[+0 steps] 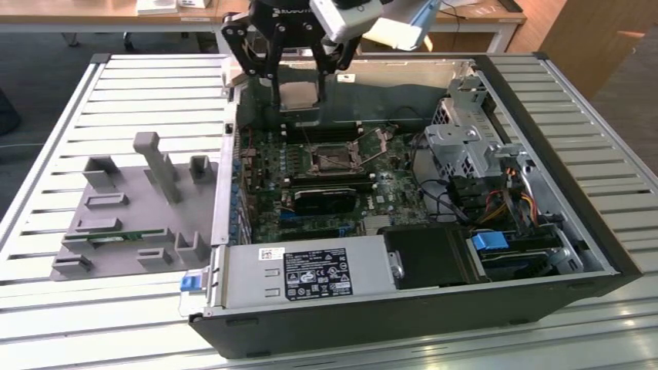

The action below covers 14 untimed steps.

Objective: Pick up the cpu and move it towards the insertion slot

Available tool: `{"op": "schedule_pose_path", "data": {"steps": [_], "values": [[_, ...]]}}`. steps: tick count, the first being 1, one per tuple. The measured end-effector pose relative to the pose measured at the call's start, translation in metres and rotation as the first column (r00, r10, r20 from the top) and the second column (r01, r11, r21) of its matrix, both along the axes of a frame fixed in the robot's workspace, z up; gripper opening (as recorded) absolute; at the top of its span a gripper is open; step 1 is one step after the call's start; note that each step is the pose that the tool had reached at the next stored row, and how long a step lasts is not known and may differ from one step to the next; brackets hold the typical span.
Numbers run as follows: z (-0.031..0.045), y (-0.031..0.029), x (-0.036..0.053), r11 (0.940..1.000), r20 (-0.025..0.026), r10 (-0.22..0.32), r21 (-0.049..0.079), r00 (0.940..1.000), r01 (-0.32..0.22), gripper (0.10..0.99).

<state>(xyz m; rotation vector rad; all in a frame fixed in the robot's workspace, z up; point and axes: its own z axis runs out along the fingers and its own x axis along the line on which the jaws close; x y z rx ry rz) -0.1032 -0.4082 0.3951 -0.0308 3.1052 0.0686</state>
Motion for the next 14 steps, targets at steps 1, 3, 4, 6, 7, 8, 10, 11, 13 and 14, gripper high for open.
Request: {"op": "schedule_pose_path", "data": {"steps": [1,3,4,6,7,8,10,11,13,14], "values": [[-0.0001,0.0,0.0045,1.0,-0.0004,0.0,0.0,1.0,0.0,0.541],[0.0,0.0,0.0136,1.0,-0.0015,0.0,0.0,1.0,0.0,0.541],[0.0,0.0,0.0181,1.0,-0.002,0.0,0.0,1.0,0.0,0.541],[0.0,0.0,0.0275,1.0,-0.0031,0.0,0.0,1.0,0.0,0.541],[0.0,0.0,0.032,1.0,-0.0036,0.0,0.0,1.0,0.0,0.541],[-0.0001,0.0,0.0365,1.0,-0.0041,0.0,0.0,1.0,0.0,0.541],[0.0,0.0,0.0452,1.0,-0.0051,0.0,0.0,1.0,0.0,0.541],[0.0,0.0,0.0492,1.0,-0.0055,0.0,0.0,1.0,0.0,0.541],[-0.0002,0.0,0.0562,1.0,-0.0057,0.0,0.0,1.0,0.0,0.541],[-0.0004,0.0001,0.0588,1.0,-0.0057,0.0,0.0,1.0,0.0,0.541]]}}
